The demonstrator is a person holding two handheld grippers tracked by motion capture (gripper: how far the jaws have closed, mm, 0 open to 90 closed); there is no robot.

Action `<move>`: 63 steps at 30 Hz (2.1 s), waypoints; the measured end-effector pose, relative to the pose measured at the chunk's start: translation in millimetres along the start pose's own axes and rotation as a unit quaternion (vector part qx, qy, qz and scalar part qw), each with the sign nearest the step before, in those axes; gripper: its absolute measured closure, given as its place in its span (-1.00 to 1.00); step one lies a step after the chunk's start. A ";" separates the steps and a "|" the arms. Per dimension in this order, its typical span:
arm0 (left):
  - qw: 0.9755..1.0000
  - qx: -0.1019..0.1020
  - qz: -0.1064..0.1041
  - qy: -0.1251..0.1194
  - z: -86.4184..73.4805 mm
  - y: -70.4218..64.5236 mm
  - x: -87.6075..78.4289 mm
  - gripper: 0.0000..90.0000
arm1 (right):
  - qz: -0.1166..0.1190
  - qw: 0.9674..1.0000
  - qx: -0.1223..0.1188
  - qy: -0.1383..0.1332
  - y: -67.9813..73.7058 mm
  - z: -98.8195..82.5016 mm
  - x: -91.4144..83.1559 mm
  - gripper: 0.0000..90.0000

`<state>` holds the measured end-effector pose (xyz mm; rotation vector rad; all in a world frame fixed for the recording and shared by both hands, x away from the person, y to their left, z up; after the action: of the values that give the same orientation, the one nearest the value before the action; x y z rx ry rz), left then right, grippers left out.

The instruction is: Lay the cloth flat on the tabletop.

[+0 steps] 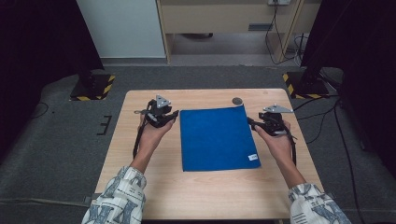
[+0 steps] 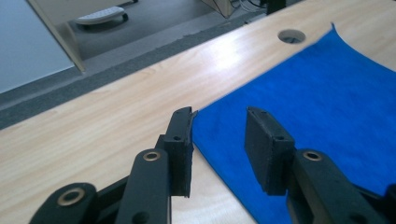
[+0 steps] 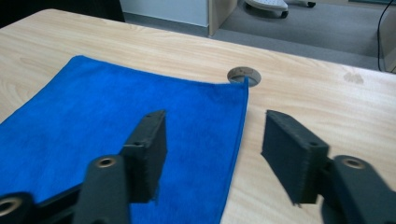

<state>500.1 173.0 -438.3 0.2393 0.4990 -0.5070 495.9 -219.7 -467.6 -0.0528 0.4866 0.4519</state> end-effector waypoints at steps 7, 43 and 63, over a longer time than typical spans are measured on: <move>1.000 0.001 -0.021 0.002 -20.5 -10.3 -12.2 0.38 | 0.014 1.000 0.003 0.012 2.0 -18.7 -10.6 0.21; 0.999 0.001 -0.043 -0.017 -24.1 -9.3 15.4 0.02 | 0.131 0.988 -0.069 0.048 109.7 -39.8 2.9 0.76; 0.998 -0.012 -0.059 -0.018 -27.2 -5.1 25.5 -0.15 | 0.184 0.978 -0.088 0.052 172.5 -36.4 23.2 0.69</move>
<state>506.1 167.5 -475.0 0.1774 0.4868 -0.6193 423.7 -60.6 -500.7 -0.1581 0.5602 0.8584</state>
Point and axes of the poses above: each handheld gripper's, and its own axes: x roughly forward along the jaws, z roughly out of its top, y roughly to its left, the point moved 2 cm from there along x, roughly forward along the jaws, and after that the axes turned 3 degrees about -y, right-handed, at the moved point
